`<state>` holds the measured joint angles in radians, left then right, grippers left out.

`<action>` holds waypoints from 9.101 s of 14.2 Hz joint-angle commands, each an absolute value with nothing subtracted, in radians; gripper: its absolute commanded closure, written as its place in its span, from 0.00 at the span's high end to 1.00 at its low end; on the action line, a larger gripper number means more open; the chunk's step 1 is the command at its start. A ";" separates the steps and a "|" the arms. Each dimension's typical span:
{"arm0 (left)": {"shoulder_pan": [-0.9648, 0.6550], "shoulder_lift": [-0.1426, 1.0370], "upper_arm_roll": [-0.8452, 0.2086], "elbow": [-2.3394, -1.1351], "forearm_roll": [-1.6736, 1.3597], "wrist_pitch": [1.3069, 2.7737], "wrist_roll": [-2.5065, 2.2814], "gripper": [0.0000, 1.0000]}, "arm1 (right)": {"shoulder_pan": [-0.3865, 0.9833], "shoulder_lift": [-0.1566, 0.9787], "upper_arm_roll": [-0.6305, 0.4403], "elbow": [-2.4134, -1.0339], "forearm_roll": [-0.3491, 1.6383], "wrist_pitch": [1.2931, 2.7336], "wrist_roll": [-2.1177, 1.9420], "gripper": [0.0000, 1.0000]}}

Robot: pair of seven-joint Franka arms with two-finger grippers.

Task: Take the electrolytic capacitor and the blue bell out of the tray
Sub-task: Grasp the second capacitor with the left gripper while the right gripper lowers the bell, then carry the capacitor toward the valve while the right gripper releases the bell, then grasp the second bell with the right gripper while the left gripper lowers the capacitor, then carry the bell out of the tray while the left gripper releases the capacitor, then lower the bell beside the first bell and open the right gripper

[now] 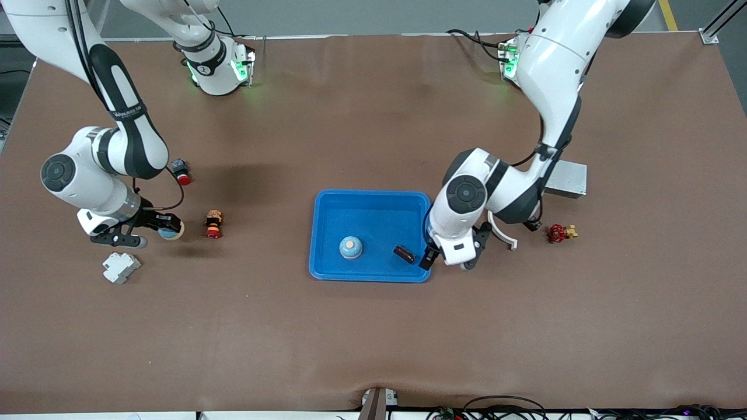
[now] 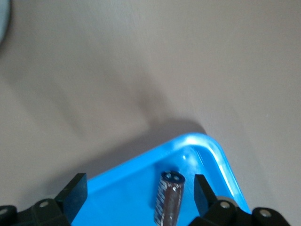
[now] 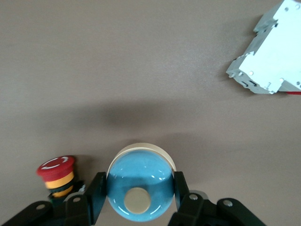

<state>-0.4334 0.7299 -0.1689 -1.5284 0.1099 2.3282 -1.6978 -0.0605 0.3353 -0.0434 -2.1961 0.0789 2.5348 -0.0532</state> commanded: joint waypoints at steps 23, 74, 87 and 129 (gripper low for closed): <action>-0.505 0.691 -0.124 -1.413 0.110 2.222 -1.703 0.00 | -0.087 0.430 -0.017 -2.201 0.202 2.642 -0.086 0.10; 0.110 0.465 -0.123 -1.746 0.178 2.071 -0.506 0.00 | 0.669 0.907 -0.028 -1.290 -0.025 2.272 1.436 1.00; 0.199 0.598 -0.118 -1.827 0.300 2.396 -0.379 0.00 | 0.672 0.902 -0.026 -1.292 -0.023 2.260 1.433 0.00; 0.183 -0.003 -0.238 -1.488 0.022 1.471 -0.090 1.00 | -0.100 0.514 -0.017 -1.867 0.137 2.437 -0.161 0.00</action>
